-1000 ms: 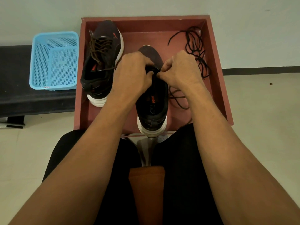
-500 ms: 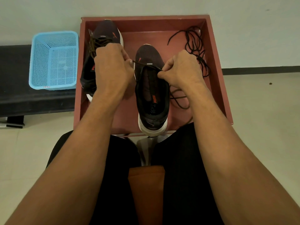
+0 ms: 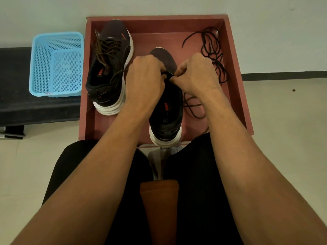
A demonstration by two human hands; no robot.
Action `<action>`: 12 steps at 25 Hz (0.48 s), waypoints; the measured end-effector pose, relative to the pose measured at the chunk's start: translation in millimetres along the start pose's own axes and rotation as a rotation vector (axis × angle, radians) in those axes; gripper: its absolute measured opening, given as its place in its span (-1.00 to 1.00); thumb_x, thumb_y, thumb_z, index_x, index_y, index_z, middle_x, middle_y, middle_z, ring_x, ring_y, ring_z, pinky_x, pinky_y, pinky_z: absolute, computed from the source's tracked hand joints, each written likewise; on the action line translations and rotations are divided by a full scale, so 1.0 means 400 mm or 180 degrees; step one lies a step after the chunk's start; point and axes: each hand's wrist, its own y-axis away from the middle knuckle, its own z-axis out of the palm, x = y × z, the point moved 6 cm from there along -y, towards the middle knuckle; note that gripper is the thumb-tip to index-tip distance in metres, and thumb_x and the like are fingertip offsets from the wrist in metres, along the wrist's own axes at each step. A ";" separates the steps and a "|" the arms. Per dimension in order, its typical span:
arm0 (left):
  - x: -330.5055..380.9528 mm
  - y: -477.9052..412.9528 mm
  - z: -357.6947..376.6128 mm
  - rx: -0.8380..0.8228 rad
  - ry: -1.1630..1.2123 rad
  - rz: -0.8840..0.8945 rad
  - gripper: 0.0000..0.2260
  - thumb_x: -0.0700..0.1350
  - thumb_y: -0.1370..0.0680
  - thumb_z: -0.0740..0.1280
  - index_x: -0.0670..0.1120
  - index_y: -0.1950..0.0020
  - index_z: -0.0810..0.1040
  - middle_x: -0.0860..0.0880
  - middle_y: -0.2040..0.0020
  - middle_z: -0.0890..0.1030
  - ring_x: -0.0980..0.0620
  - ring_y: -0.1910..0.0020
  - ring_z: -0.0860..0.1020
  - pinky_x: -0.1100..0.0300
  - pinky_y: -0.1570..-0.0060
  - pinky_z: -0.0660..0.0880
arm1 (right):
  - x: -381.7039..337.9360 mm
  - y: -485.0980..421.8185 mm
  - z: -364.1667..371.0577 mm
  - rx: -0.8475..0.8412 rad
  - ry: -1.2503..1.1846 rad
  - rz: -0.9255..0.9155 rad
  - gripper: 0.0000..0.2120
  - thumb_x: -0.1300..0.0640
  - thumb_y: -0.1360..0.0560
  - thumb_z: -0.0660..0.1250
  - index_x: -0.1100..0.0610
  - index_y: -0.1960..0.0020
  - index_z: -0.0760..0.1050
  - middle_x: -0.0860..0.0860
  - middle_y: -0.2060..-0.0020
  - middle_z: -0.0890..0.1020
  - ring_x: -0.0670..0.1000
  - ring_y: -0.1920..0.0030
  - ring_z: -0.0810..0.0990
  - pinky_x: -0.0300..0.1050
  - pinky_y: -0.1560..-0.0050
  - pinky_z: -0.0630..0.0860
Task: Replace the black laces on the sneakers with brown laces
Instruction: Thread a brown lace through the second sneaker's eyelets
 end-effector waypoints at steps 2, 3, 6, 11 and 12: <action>0.005 0.001 -0.003 0.0010 0.0001 -0.0072 -0.89 -0.12 -0.54 0.48 -0.01 -0.03 0.76 -0.07 0.03 0.72 -0.12 0.02 0.68 -0.02 0.02 0.65 | -0.001 0.001 0.001 0.0014 -0.0012 0.0003 -0.90 0.00 -0.44 0.59 -0.02 0.10 0.73 -0.10 0.23 0.67 -0.08 0.15 0.66 -0.29 0.27 0.46; 0.007 0.003 -0.006 0.0017 0.0043 -0.0092 -0.89 -0.13 -0.54 0.48 -0.02 -0.03 0.76 -0.07 0.03 0.73 -0.10 0.02 0.68 0.02 0.01 0.64 | -0.001 0.001 0.001 0.0022 -0.0017 0.0012 -0.90 0.00 -0.44 0.59 -0.01 0.09 0.74 -0.09 0.23 0.68 -0.09 0.16 0.66 -0.29 0.27 0.46; -0.018 0.002 -0.042 0.0194 0.0281 -0.0299 -0.93 -0.10 -0.54 0.50 -0.01 0.00 0.76 -0.03 0.06 0.73 -0.04 0.04 0.68 0.11 -0.01 0.62 | 0.004 -0.001 0.000 0.0016 -0.0016 0.0042 -0.93 0.03 -0.44 0.59 0.00 0.11 0.73 -0.10 0.24 0.68 -0.15 0.21 0.64 -0.33 0.33 0.42; -0.116 -0.011 -0.102 0.0540 0.0335 -0.0748 -0.93 -0.10 -0.56 0.45 -0.03 0.00 0.72 0.04 0.07 0.70 0.13 0.11 0.61 0.32 0.00 0.44 | 0.022 -0.004 -0.010 0.0019 -0.0024 0.0085 -0.91 0.04 -0.45 0.59 0.01 0.15 0.71 -0.11 0.24 0.67 -0.20 0.25 0.59 -0.33 0.30 0.42; -0.113 -0.014 -0.096 0.0509 0.0333 -0.0672 -0.90 -0.10 -0.56 0.44 -0.04 -0.04 0.72 0.03 0.03 0.71 0.11 0.07 0.63 0.31 -0.02 0.45 | 0.022 -0.004 -0.010 0.0024 -0.0023 0.0078 -0.91 0.04 -0.45 0.59 0.02 0.15 0.71 -0.12 0.25 0.66 -0.19 0.24 0.60 -0.32 0.29 0.44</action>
